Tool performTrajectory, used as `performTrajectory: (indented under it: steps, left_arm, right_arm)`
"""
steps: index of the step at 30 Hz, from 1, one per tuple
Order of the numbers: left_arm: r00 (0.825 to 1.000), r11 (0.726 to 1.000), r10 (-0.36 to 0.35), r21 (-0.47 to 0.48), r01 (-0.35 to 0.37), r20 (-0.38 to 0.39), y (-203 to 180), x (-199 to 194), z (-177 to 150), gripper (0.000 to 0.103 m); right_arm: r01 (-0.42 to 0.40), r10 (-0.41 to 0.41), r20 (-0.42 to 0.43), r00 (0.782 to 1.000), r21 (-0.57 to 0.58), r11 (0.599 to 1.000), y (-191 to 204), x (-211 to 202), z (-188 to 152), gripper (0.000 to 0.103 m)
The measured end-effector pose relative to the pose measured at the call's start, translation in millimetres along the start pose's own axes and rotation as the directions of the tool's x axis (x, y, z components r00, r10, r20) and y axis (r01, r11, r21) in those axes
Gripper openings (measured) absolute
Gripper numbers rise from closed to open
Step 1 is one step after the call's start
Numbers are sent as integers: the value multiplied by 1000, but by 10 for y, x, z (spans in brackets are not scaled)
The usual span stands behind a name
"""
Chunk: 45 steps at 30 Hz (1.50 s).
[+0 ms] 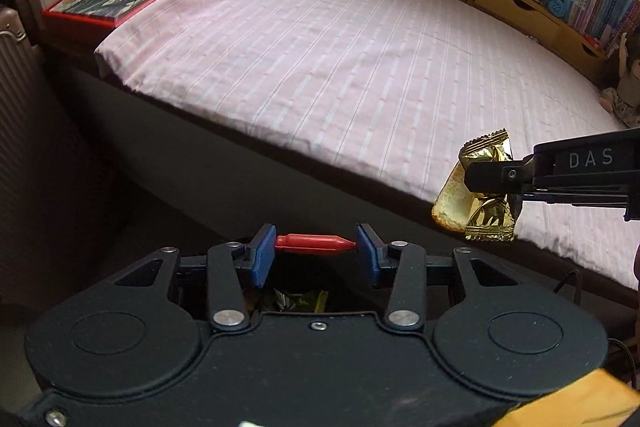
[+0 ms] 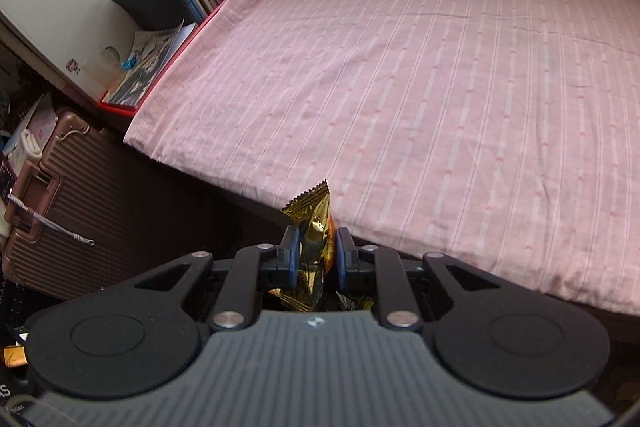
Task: Collect trash
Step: 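Carry the crayon and gold wrapper down to the black bin and open both tools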
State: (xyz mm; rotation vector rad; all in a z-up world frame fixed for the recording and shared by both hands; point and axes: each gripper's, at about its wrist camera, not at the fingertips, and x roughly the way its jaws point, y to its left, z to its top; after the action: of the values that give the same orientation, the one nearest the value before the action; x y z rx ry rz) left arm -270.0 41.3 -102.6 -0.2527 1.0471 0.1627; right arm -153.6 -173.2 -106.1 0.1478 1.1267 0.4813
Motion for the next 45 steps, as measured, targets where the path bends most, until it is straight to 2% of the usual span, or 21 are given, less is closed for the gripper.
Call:
performTrajectory:
  steps: [11,25,37,45]
  left_arm:
    - [998,995,30,-98,-36,-58,417,193,-245,42]
    - [993,985,8,-172,-28,-116,798,672,-397,42]
    - [982,976,-7,-216,-35,-189,1033,1161,-436,42]
    - [976,965,-13,-258,-45,-217,1037,1242,-538,42]
  right_arm:
    - [-19,13,-97,995,-56,998,325,359,-233,23]
    - [-8,-17,-203,979,-122,993,591,946,-426,23]
    - [8,-36,-277,960,-101,995,551,1481,-514,23]
    - [13,-47,-311,949,-112,994,478,1582,-570,24]
